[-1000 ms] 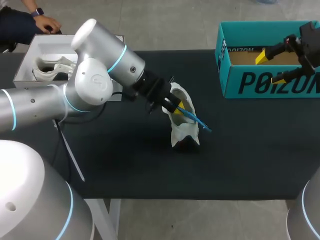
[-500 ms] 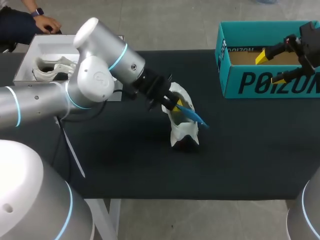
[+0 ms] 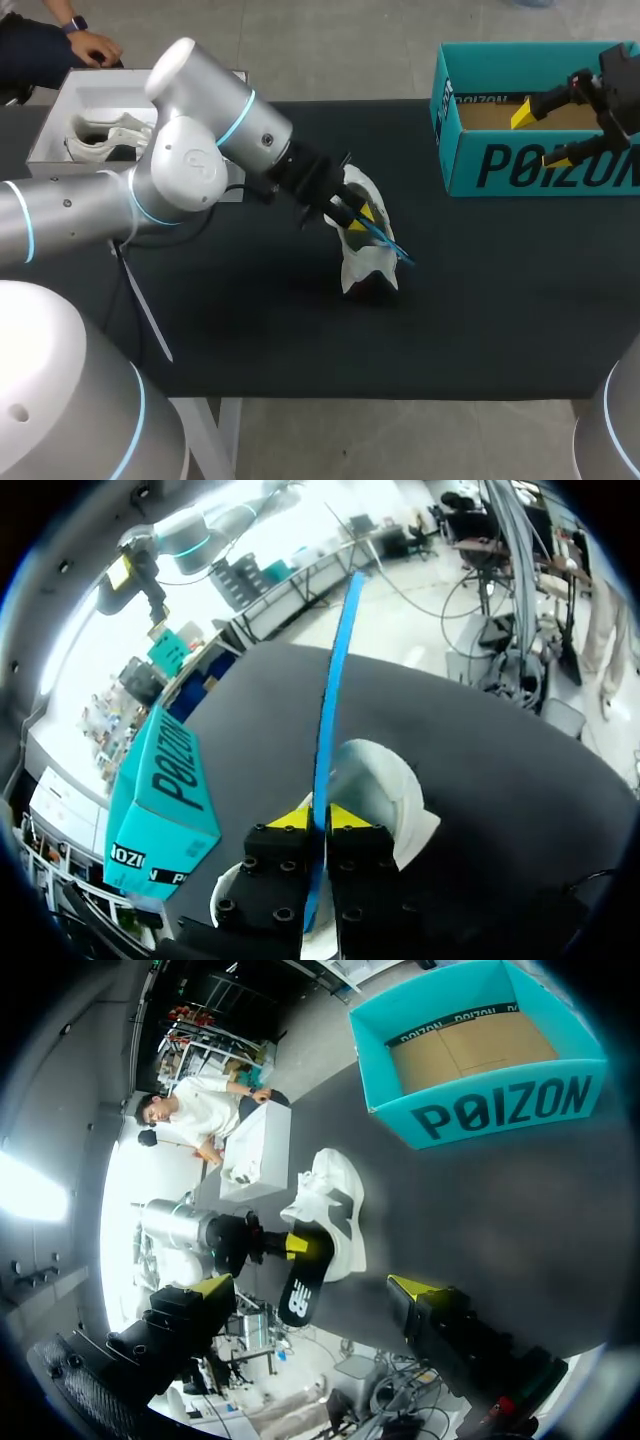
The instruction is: Take the shoe out of the shoebox, open the shoe tongue, remove and reinsert the insole, then place the shoe into the shoebox
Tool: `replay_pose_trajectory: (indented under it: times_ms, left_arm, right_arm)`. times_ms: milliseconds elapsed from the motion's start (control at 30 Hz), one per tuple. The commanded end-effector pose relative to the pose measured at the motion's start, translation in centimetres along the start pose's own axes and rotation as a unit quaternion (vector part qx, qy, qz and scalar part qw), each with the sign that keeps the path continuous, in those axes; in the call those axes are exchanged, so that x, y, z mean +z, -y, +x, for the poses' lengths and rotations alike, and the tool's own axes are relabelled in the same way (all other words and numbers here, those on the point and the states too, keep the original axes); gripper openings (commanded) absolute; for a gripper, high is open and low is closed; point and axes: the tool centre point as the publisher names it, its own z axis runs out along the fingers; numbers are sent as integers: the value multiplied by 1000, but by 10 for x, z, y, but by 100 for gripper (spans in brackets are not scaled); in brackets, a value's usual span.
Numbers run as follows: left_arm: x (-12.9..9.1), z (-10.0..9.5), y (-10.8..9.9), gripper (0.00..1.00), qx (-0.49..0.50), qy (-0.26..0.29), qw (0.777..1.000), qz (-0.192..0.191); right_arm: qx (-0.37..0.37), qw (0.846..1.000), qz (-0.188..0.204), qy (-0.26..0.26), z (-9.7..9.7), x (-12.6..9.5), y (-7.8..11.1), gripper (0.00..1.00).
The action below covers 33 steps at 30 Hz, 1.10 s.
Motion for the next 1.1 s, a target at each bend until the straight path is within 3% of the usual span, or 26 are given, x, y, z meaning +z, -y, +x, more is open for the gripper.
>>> replay_pose_trajectory:
  times_ms: [33,567,667,700,767,933,1100]
  left_arm:
    - [5,-1,-5,0,-3,-5,1000,-8]
    - [5,-12,-43,0,-20,5,999,-38]
    - [1,-7,-36,0,-20,11,999,-24]
    - [-1,-5,-33,9,-18,12,1000,-21]
    - [-3,-3,-26,39,-15,14,1000,-20]
    - [-6,0,-6,40,3,20,1000,-5]
    - [0,1,5,33,16,5,1000,0]
  right_arm:
    - [1,1000,1,2,0,0,-1,100]
    - [1,1000,1,2,0,0,-1,100]
    - [1,1000,1,2,0,0,-1,100]
    - [1,1000,1,2,0,0,-1,100]
    - [1,1000,1,2,0,0,-1,100]
    - [1,1000,1,2,0,0,-1,100]
    - [1,1000,1,2,0,0,-1,100]
